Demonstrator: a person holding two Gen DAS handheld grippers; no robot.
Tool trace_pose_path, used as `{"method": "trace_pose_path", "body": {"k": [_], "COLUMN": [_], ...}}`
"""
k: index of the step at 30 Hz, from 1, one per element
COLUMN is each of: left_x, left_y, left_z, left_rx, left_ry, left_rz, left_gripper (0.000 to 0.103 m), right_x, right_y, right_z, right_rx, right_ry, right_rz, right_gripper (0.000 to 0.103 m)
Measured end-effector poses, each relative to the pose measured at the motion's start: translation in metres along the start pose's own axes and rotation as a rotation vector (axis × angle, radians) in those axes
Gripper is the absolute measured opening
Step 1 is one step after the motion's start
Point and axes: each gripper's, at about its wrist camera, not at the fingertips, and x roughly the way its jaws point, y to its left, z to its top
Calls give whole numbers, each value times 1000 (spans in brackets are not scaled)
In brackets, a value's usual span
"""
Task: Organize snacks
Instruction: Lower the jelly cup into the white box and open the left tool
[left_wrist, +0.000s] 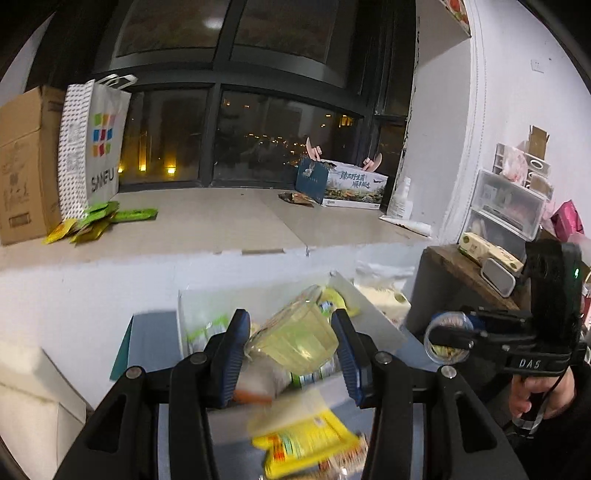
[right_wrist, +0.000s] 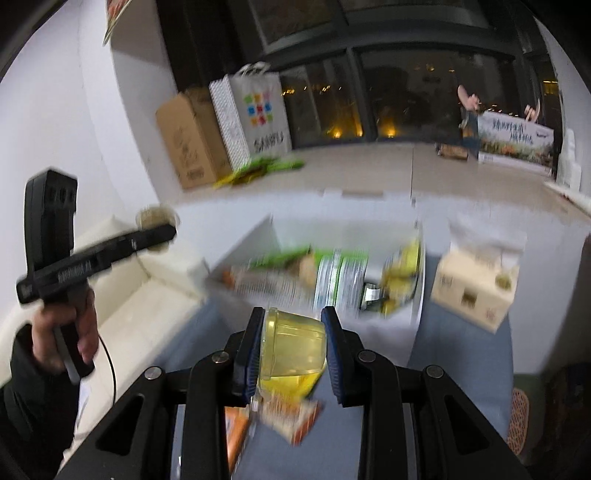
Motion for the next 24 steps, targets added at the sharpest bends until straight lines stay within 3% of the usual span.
{"method": "trace_pose_path", "body": {"k": [7, 15, 16, 17, 18, 19, 20, 21, 24], "left_x": [60, 96, 97, 98, 99, 98, 96, 94, 94], "left_y": [2, 10, 12, 15, 18, 21, 24, 28, 37], "left_z": [24, 17, 16, 15, 14, 13, 12, 11, 10], "left_rx": [-10, 14, 16, 17, 8, -1, -8, -18, -47], "left_ry": [83, 126, 123, 131, 138, 124, 114, 118, 139], "left_rz": [10, 77, 90, 103, 123, 138, 146, 153, 139], "left_gripper": [50, 52, 55, 73, 99, 103, 103, 103, 103], "right_x": [50, 87, 90, 94, 98, 101, 102, 101, 98], "right_y": [-24, -45, -49, -52, -55, -60, -64, -67, -73], "right_z": [58, 67, 67, 66, 66, 65, 64, 62, 60], "right_rx": [55, 78, 86, 96, 105, 121, 135, 146, 158], "right_ry": [13, 77, 83, 94, 102, 114, 113, 96, 100], "right_rz": [-36, -71, -72, -64, -56, -61, -78, -103, -96], "right_gripper": [33, 33, 33, 34, 34, 49, 87, 103, 103]}}
